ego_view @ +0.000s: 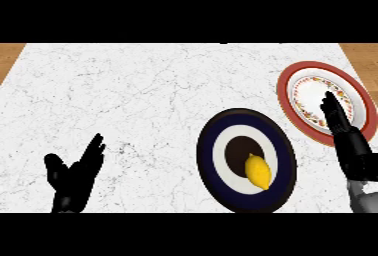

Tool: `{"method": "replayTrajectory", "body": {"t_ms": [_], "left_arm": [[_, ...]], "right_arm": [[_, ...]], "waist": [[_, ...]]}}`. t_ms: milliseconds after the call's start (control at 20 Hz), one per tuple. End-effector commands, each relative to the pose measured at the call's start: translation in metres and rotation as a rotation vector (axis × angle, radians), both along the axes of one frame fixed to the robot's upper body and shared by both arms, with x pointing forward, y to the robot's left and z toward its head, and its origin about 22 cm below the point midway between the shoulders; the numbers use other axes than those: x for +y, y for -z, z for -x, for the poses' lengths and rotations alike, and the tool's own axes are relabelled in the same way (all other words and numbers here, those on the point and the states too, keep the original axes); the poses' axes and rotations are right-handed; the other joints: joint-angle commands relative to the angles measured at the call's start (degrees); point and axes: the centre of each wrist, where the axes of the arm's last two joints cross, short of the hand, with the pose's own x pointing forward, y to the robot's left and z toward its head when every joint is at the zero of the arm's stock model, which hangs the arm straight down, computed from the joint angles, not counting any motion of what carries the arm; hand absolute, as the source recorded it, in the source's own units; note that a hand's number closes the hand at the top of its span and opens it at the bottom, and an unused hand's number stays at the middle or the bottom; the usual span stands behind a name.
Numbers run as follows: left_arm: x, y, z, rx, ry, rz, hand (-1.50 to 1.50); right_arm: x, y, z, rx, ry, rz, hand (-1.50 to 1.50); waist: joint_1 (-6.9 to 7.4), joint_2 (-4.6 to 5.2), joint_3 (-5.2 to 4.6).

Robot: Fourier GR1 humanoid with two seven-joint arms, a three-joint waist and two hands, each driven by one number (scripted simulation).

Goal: Pick the lemon from the plate and place it in the plate

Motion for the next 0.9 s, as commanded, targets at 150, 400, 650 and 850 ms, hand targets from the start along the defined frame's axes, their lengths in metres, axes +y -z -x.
{"method": "replayTrajectory", "body": {"t_ms": [150,400,650,850], "left_arm": [[0.016,-0.03,-0.031,-0.25,0.101,-0.144,0.0],[0.026,-0.032,-0.033,-0.355,0.134,-0.199,0.0],[0.045,-0.007,-0.026,-0.357,0.144,-0.191,0.0],[0.05,-0.008,-0.038,-0.349,0.119,-0.199,0.0]], "right_arm": [[0.112,0.0,-0.009,0.153,-0.113,-0.136,1.5],[0.116,-0.004,-0.017,-0.077,0.15,0.121,-1.5],[0.204,0.032,0.038,-0.13,0.089,0.09,-1.5],[0.201,0.029,0.063,-0.161,0.139,0.207,-1.5]], "waist": [[3.82,-0.46,1.41],[2.52,-1.06,1.27],[2.12,-0.71,1.51],[1.63,-0.85,1.49]]}}
